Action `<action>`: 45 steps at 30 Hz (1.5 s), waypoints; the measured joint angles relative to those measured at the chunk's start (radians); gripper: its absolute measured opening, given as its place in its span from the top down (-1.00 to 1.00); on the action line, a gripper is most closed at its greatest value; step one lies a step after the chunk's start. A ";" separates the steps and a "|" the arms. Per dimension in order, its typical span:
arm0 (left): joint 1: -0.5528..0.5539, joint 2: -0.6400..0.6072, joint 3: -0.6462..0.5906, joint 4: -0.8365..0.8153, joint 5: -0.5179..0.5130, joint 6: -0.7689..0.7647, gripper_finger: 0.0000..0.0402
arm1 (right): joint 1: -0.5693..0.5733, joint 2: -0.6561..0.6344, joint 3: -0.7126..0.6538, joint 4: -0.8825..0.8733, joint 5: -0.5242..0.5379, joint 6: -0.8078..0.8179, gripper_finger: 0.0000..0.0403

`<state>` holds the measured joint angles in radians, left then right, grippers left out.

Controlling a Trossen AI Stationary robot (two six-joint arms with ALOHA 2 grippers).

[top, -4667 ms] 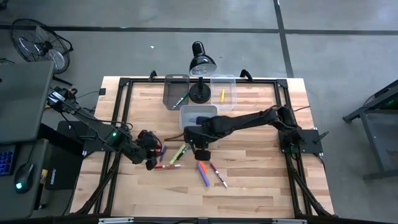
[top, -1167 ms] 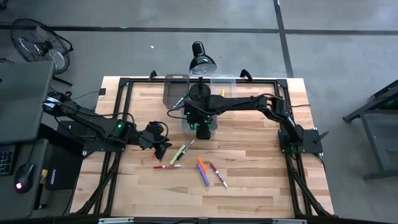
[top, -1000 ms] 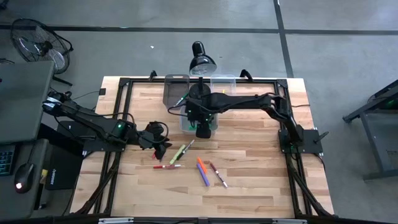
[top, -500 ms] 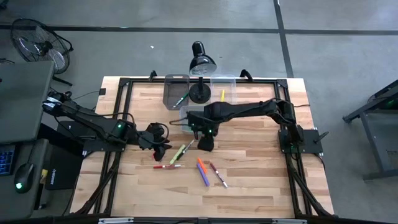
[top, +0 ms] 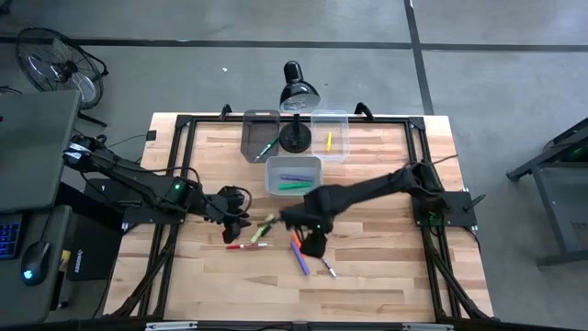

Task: Pick & Place Markers
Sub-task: Put the medium maroon marker into the black bin

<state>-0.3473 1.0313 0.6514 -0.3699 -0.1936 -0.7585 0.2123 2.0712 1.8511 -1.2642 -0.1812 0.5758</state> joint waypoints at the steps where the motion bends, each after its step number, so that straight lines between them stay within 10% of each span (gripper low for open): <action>1: 0.000 0.000 0.000 -0.002 0.001 0.005 0.26 | 0.019 0.000 0.000 0.000 0.023 0.021 0.10; 26: 0.000 0.001 0.000 -0.031 0.027 0.077 0.26 | 0.201 -0.034 -0.008 0.005 0.147 0.300 0.10; 45: 0.000 0.001 0.000 -0.032 0.025 0.089 0.26 | 0.192 -0.210 -0.568 0.583 -0.017 0.669 0.10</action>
<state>-0.3473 1.0321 0.6514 -0.4020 -0.1683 -0.6697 0.4046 1.8610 1.2830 -0.6807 -0.1983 1.2444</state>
